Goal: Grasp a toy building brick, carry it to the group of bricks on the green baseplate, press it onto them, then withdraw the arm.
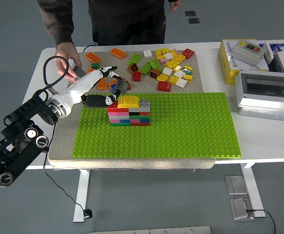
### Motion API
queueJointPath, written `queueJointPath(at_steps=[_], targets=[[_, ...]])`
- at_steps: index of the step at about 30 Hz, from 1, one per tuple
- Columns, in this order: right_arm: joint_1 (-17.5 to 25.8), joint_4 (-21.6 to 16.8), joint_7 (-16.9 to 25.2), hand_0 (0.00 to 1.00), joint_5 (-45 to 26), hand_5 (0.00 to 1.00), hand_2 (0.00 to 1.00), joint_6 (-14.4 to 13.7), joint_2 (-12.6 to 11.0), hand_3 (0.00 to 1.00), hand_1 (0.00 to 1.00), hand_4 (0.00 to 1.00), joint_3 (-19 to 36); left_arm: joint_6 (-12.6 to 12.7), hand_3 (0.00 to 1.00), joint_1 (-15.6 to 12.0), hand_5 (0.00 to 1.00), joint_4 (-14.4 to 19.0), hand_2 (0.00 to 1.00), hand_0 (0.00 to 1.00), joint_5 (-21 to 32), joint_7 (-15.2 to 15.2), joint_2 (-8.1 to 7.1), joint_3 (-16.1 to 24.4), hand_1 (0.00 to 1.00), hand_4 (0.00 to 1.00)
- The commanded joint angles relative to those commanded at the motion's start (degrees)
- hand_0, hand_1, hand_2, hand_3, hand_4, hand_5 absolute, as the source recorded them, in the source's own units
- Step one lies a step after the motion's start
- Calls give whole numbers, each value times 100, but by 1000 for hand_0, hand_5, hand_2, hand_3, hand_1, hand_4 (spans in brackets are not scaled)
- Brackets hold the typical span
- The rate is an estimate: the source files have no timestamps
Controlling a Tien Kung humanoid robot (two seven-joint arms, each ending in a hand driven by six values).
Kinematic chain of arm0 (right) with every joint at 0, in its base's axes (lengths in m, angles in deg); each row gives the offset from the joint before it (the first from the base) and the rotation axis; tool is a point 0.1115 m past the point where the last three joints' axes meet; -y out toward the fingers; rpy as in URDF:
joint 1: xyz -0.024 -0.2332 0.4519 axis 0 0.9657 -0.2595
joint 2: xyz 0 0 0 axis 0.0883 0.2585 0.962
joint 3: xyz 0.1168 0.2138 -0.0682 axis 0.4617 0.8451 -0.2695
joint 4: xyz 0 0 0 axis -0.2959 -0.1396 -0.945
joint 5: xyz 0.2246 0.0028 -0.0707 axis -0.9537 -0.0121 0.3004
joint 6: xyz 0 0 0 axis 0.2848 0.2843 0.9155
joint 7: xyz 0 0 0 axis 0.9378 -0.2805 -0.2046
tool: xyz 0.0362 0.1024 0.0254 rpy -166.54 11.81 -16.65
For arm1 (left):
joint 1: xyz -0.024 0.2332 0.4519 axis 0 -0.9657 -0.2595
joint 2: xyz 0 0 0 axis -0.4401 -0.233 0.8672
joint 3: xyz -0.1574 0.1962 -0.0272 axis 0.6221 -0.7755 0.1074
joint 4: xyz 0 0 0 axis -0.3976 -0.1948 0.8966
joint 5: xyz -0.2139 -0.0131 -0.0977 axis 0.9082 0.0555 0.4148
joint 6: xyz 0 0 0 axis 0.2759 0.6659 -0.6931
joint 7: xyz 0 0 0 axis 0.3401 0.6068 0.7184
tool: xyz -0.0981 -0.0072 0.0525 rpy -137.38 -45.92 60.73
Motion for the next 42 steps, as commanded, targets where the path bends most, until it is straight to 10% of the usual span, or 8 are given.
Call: queueJointPath(at_steps=[42], targets=[[-45, 0, 120, 763, -193, 870, 738, -1, 0, 724, 700, 546, -277, -23, 545, 224, 251, -682, 998, 998, -1, 65, 362, -401, 998, 592]])
